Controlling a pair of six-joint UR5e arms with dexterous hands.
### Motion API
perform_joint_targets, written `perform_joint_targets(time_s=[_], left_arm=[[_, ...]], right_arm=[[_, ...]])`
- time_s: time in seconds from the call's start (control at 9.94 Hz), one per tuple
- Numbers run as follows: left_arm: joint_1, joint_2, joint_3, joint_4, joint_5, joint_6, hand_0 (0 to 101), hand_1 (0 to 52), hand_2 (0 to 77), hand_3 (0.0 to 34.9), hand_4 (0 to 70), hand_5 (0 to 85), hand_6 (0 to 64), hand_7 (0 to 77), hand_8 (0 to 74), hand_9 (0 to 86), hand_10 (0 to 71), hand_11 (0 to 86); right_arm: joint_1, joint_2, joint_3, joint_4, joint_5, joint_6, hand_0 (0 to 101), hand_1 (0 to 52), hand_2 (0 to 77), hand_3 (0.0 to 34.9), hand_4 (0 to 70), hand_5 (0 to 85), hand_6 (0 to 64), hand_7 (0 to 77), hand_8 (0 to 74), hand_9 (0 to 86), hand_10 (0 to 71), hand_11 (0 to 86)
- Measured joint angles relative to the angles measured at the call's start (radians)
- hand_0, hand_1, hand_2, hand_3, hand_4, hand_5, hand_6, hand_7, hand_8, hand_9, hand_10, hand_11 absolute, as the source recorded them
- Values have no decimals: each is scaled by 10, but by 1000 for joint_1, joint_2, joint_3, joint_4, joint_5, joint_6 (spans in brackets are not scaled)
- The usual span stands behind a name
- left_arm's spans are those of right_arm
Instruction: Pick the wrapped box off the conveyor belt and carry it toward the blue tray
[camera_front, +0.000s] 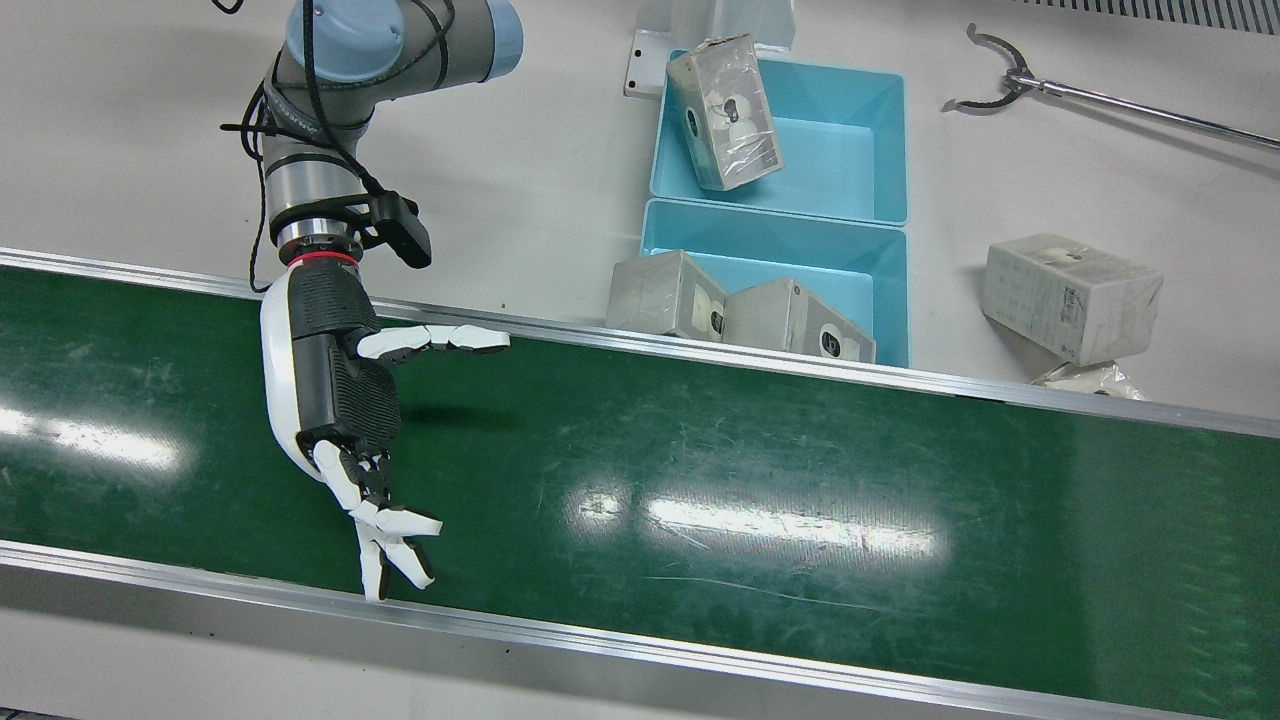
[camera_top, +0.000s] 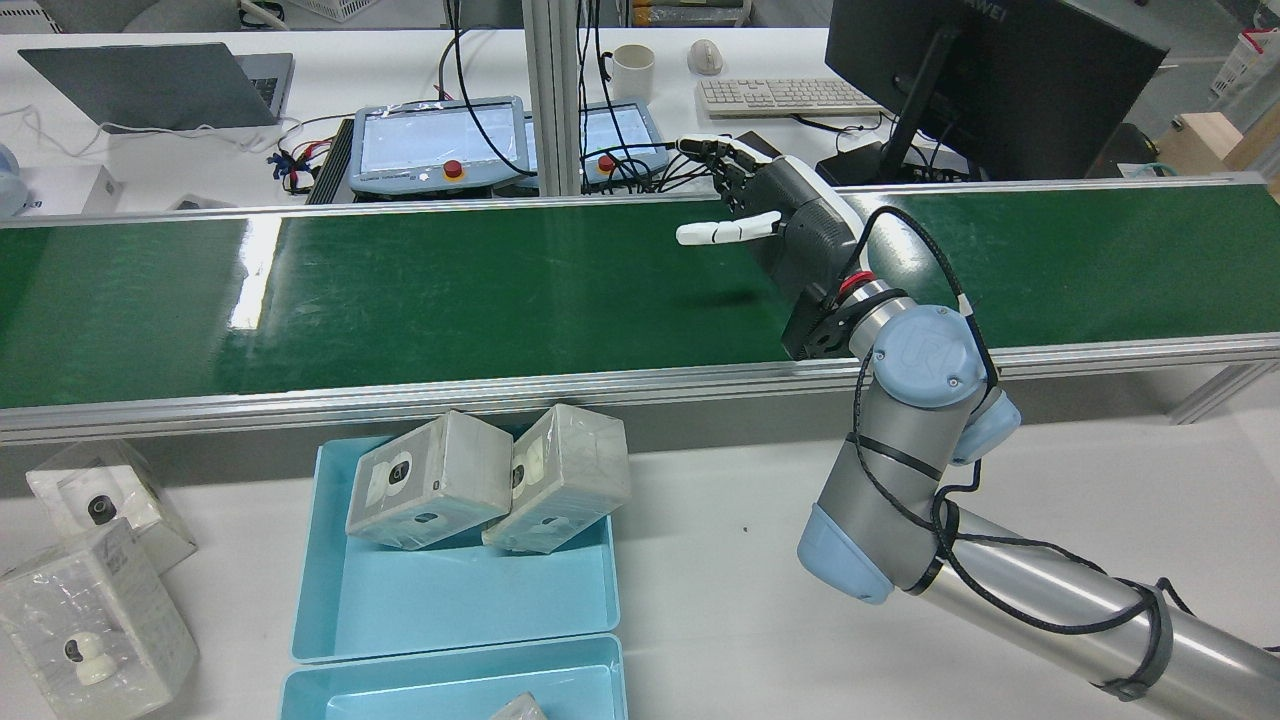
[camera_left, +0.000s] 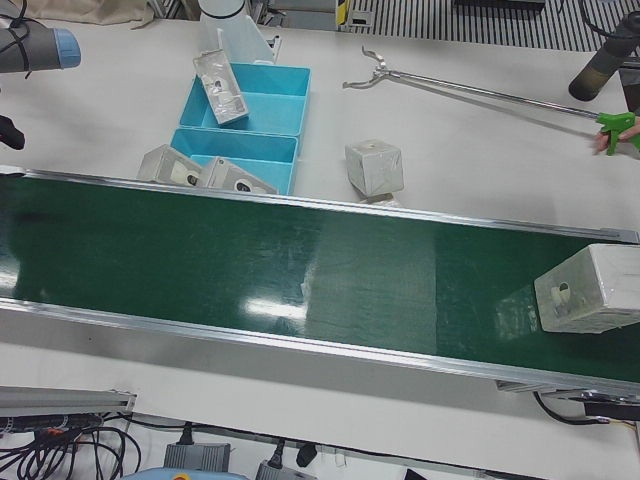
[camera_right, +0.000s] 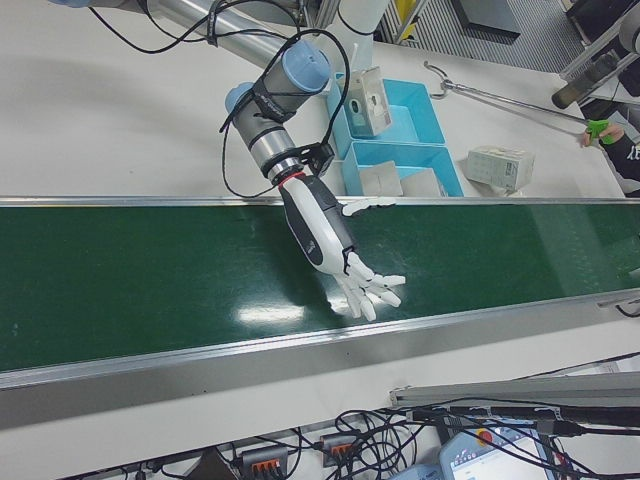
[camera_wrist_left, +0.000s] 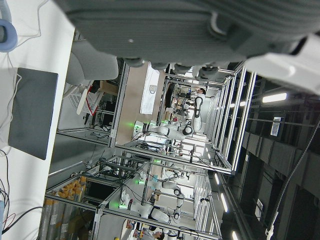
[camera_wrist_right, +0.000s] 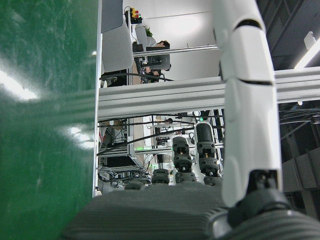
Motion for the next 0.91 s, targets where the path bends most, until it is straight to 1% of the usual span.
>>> perform_joint_targets(time_s=[0.1,0.2,0.3,0.4,0.5,0.6,0.7,0.81,0.91], left_arm=[[0,0,0,0,0,0,0,0,5,0,0,11,5,5,5,5,5,5],[0,0,0,0,0,0,0,0,5,0,0,11,5,5,5,5,5,5],[0,0,0,0,0,0,0,0,11,0,0,11,5,5,5,0,5,5],[0,0,0,0,0,0,0,0,11,0,0,11,5,5,5,0,5,5],[0,0,0,0,0,0,0,0,11,0,0,11,5,5,5,5,5,5],[0,0,0,0,0,0,0,0,11,0,0,11,5,0,5,0,5,5],[0,0,0,0,0,0,0,0,11,0,0,11,5,5,5,5,5,5],[0,0,0,0,0,0,0,0,11,0,0,11,5,5,5,5,5,5],[0,0,0,0,0,0,0,0,11,0,0,11,5,0,5,0,5,5]], right_arm=[[6,-2,2,1,2,-1,497,175,120,0,125,262,65,71,16,38,0,5],[16,-3,5,2,3,0,497,175,120,0,125,262,65,71,16,38,0,5],[29,-4,8,1,1,1,497,175,120,0,115,251,60,44,16,38,0,5],[46,-4,12,-3,-4,1,509,224,180,0,136,300,65,82,16,38,0,5],[65,0,14,-20,-23,0,534,224,218,0,142,316,65,82,16,38,0,5],[74,5,14,-37,-40,-1,541,273,245,0,142,338,76,87,16,38,0,5],[72,10,13,-50,-51,-1,535,202,207,0,142,327,76,93,16,38,0,5],[63,14,13,-55,-54,0,504,175,147,0,131,311,76,87,16,38,0,5],[54,20,14,-58,-55,1,504,175,147,0,125,311,76,87,16,38,0,5]])
